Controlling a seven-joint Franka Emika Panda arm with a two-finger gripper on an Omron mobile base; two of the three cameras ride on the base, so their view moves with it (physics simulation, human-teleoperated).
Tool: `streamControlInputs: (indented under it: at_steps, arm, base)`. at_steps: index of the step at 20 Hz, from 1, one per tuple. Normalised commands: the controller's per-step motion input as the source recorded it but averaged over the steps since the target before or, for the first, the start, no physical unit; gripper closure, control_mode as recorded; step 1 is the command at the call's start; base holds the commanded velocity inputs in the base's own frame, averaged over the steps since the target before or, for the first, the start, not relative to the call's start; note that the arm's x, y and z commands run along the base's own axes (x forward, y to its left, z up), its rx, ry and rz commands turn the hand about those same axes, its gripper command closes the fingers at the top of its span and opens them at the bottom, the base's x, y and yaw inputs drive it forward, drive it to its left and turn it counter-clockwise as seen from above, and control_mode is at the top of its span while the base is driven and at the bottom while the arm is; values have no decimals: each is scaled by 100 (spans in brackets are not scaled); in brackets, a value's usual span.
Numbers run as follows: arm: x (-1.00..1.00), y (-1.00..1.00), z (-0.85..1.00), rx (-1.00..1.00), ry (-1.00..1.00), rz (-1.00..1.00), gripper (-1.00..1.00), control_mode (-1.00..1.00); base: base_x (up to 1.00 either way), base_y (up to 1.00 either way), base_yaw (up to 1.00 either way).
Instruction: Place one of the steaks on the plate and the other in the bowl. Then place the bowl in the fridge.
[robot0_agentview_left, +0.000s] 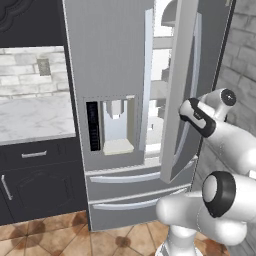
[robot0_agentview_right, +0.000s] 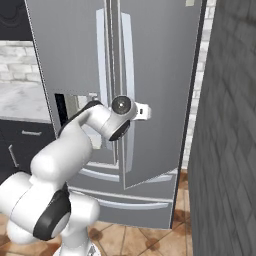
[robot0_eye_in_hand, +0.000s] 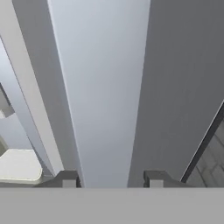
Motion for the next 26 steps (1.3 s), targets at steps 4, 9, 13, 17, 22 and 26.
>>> streamControlInputs:
  at_steps: [4,9,13,17,22,26]
  arm:
    - [-24,0,9,-1,0,0,-100,-100]
    - [-88,18,64,-24,-12,-6,-100,-100]
    - [-37,94,25,-49,28,-6,-100,-100]
    - [-10,100,0,-58,45,-8,-100,-100]
    - [33,59,7,-39,46,-1,-100,-100]
    - [47,14,-5,-19,15,0,-100,-100]
  base:
    - [0,0,0]
    - [0,0,0]
    - [0,0,0]
    - [0,0,0]
    - [0,0,0]
    - [0,0,0]
